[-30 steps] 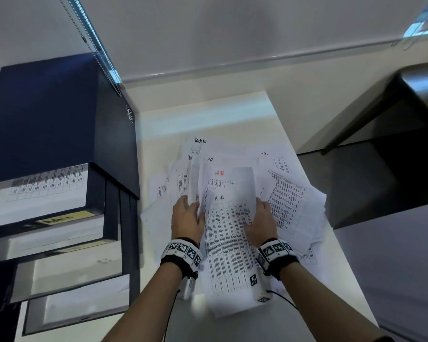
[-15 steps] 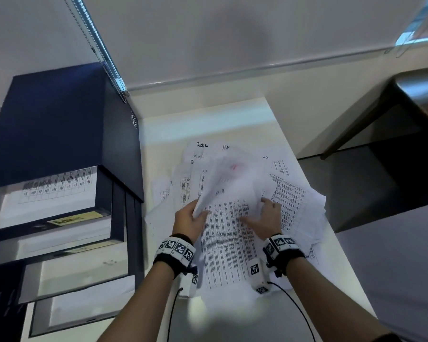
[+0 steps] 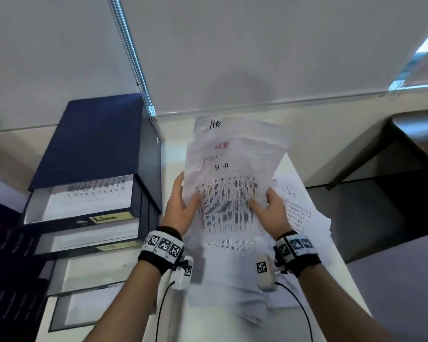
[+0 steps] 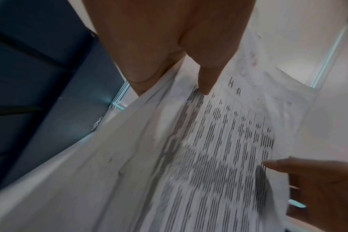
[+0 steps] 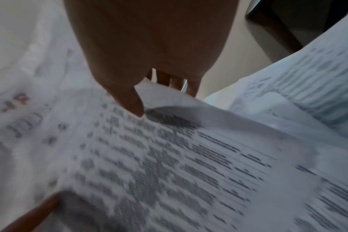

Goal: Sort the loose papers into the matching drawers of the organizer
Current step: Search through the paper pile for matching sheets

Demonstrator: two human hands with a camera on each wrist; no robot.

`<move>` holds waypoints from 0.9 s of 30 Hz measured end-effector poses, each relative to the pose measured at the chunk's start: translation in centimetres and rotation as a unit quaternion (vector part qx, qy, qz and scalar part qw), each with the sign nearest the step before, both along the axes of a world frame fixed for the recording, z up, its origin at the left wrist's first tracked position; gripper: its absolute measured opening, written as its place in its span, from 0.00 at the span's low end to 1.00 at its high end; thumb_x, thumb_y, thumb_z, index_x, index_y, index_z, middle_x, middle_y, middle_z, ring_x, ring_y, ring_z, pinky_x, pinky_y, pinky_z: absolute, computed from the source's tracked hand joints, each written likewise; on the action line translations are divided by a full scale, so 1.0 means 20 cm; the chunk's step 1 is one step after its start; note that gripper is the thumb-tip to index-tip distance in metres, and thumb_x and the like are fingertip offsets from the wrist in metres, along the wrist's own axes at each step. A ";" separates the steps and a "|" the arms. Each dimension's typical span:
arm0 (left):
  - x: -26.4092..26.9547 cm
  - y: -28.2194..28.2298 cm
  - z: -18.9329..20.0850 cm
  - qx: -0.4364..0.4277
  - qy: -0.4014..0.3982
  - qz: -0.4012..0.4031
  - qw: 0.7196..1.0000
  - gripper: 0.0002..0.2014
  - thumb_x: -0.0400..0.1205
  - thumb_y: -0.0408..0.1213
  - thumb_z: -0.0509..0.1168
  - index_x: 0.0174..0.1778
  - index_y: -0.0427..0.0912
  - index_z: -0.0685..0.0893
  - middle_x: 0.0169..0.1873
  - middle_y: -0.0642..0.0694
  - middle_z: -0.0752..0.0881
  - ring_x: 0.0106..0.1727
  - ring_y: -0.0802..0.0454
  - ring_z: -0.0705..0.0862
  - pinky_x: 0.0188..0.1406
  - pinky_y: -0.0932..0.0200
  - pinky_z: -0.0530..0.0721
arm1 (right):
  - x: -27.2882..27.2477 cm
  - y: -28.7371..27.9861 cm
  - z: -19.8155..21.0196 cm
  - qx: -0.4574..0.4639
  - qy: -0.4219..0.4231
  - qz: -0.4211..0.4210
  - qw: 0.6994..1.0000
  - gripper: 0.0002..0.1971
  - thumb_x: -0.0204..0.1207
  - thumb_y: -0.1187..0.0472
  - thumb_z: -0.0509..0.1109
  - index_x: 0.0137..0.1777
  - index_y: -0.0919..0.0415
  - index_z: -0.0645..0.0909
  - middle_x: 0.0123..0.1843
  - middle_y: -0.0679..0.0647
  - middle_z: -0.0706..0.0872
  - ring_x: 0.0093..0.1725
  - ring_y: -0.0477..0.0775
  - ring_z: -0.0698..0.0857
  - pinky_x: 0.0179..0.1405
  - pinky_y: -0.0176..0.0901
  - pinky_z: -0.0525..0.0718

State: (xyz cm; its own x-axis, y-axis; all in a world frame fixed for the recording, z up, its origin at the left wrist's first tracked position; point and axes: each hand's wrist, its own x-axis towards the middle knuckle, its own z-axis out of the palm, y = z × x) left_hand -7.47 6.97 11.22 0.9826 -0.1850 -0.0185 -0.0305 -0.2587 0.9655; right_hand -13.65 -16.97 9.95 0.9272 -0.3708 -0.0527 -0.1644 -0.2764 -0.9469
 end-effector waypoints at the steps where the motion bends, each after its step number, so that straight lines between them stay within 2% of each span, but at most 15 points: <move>1: -0.03 0.00 -0.05 0.019 -0.013 0.004 1.000 0.32 0.83 0.42 0.70 0.81 0.47 0.65 0.75 0.50 0.77 0.74 0.58 0.75 0.71 0.63 0.73 | -0.03 0.02 -0.05 -0.014 0.017 -0.001 1.000 0.12 0.80 0.62 0.71 0.63 0.58 0.81 0.55 0.53 0.89 0.53 0.49 0.88 0.54 0.39 0.87; 3: -0.10 -0.01 -0.09 0.055 -0.058 0.035 0.996 0.25 0.83 0.33 0.68 0.75 0.41 0.70 0.66 0.48 0.82 0.68 0.56 0.81 0.65 0.73 0.75 | -0.09 0.07 -0.12 -0.028 0.027 -0.004 0.999 0.07 0.82 0.63 0.69 0.57 0.55 0.82 0.52 0.62 0.90 0.53 0.63 0.89 0.52 0.55 0.89; 4: -0.13 -0.02 -0.09 0.066 -0.074 0.051 0.994 0.22 0.84 0.32 0.67 0.73 0.42 0.72 0.61 0.50 0.84 0.64 0.58 0.83 0.61 0.76 0.75 | -0.11 0.09 -0.14 -0.037 0.025 -0.006 0.999 0.06 0.82 0.63 0.69 0.56 0.54 0.82 0.51 0.63 0.90 0.53 0.64 0.89 0.51 0.57 0.88; 5: -0.15 -0.01 -0.10 0.068 -0.082 0.065 0.992 0.22 0.85 0.32 0.66 0.74 0.44 0.72 0.56 0.52 0.85 0.57 0.65 0.84 0.57 0.78 0.76 | -0.12 0.09 -0.14 -0.039 0.020 -0.008 0.999 0.06 0.82 0.63 0.69 0.56 0.54 0.83 0.51 0.62 0.90 0.52 0.63 0.89 0.50 0.58 0.89; 6: -0.17 -0.01 -0.09 0.064 -0.089 0.077 0.991 0.23 0.85 0.34 0.65 0.76 0.48 0.71 0.50 0.53 0.86 0.48 0.71 0.84 0.50 0.78 0.78 | -0.13 0.10 -0.14 -0.040 0.012 -0.012 0.999 0.06 0.82 0.62 0.69 0.56 0.55 0.84 0.50 0.61 0.90 0.50 0.61 0.89 0.49 0.57 0.89; 7: -0.17 -0.01 -0.08 0.065 -0.099 0.090 0.989 0.24 0.86 0.36 0.64 0.79 0.51 0.69 0.45 0.53 0.86 0.39 0.71 0.83 0.44 0.75 0.78 | -0.12 0.09 -0.12 -0.041 -0.001 -0.017 0.999 0.05 0.82 0.61 0.69 0.56 0.56 0.84 0.48 0.60 0.90 0.48 0.59 0.89 0.46 0.55 0.89; 8: -0.17 0.00 -0.06 0.058 -0.117 0.095 0.987 0.24 0.87 0.38 0.63 0.80 0.52 0.68 0.44 0.52 0.87 0.38 0.70 0.83 0.42 0.73 0.80 | -0.12 0.09 -0.10 -0.046 -0.015 -0.022 0.999 0.05 0.82 0.60 0.69 0.55 0.56 0.84 0.47 0.59 0.90 0.46 0.58 0.89 0.43 0.52 0.89; 10: -0.15 0.00 0.00 0.033 -0.174 0.096 0.979 0.20 0.87 0.37 0.63 0.76 0.47 0.73 0.54 0.52 0.86 0.53 0.65 0.85 0.53 0.66 0.85 | -0.10 0.07 -0.07 -0.051 -0.046 -0.030 0.997 0.05 0.82 0.58 0.70 0.53 0.57 0.84 0.44 0.55 0.90 0.43 0.55 0.88 0.39 0.45 0.87; 11: -0.14 0.00 0.03 0.035 -0.208 0.103 0.972 0.15 0.87 0.37 0.64 0.70 0.43 0.77 0.56 0.51 0.84 0.56 0.60 0.85 0.55 0.59 0.86 | -0.09 0.06 -0.06 -0.050 -0.053 -0.032 0.997 0.06 0.81 0.58 0.70 0.54 0.57 0.85 0.44 0.53 0.89 0.43 0.53 0.88 0.39 0.43 0.87; 13: -0.11 0.02 0.06 0.053 -0.265 0.129 0.954 0.10 0.86 0.38 0.65 0.58 0.36 0.83 0.52 0.48 0.83 0.52 0.54 0.84 0.52 0.49 0.86 | -0.10 0.06 -0.08 -0.061 -0.039 -0.030 0.997 0.07 0.81 0.59 0.70 0.56 0.57 0.85 0.45 0.51 0.90 0.44 0.51 0.88 0.40 0.41 0.84; 15: -0.09 0.03 0.08 0.060 -0.290 0.146 0.944 0.13 0.85 0.41 0.66 0.52 0.32 0.88 0.48 0.44 0.86 0.49 0.50 0.85 0.50 0.50 0.86 | -0.13 0.07 -0.12 -0.077 -0.018 -0.022 0.997 0.06 0.82 0.61 0.70 0.56 0.57 0.85 0.46 0.50 0.89 0.45 0.49 0.87 0.42 0.40 0.82; 17: -0.08 0.05 0.13 0.052 -0.299 0.156 0.940 0.14 0.84 0.42 0.68 0.48 0.32 0.90 0.45 0.44 0.88 0.47 0.51 0.86 0.49 0.56 0.85 | -0.15 0.08 -0.14 -0.077 -0.011 -0.018 0.997 0.07 0.82 0.62 0.69 0.58 0.57 0.84 0.47 0.49 0.88 0.46 0.47 0.86 0.46 0.40 0.83; 21: -0.05 0.03 0.27 0.022 -0.316 0.155 0.936 0.07 0.82 0.36 0.73 0.39 0.38 0.90 0.32 0.50 0.85 0.35 0.58 0.82 0.36 0.65 0.78 | -0.14 0.08 -0.14 -0.073 -0.009 -0.009 0.997 0.11 0.82 0.62 0.70 0.62 0.60 0.84 0.51 0.48 0.88 0.50 0.48 0.86 0.44 0.29 0.78; 24: -0.02 0.02 0.35 -0.014 -0.306 0.158 0.939 0.05 0.81 0.34 0.73 0.41 0.40 0.92 0.33 0.52 0.87 0.36 0.60 0.84 0.37 0.64 0.80 | -0.12 0.06 -0.14 -0.073 0.005 -0.002 0.997 0.13 0.82 0.61 0.71 0.65 0.61 0.83 0.53 0.49 0.88 0.52 0.48 0.85 0.44 0.27 0.77; 27: 0.00 0.02 0.40 -0.050 -0.239 0.159 0.957 0.04 0.81 0.36 0.73 0.42 0.49 0.92 0.32 0.50 0.89 0.34 0.59 0.84 0.36 0.61 0.83 | -0.10 0.04 -0.14 -0.077 0.007 -0.008 0.997 0.11 0.81 0.63 0.70 0.62 0.58 0.84 0.50 0.46 0.88 0.49 0.45 0.86 0.42 0.27 0.77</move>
State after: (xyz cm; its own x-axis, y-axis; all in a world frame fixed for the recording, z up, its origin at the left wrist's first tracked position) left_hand -7.41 7.39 19.31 0.8814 0.1478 0.4487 -0.4094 -0.2348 0.8816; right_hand -15.74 -16.12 7.17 0.9208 -0.3899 -0.0072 -0.1826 -0.4148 -0.8914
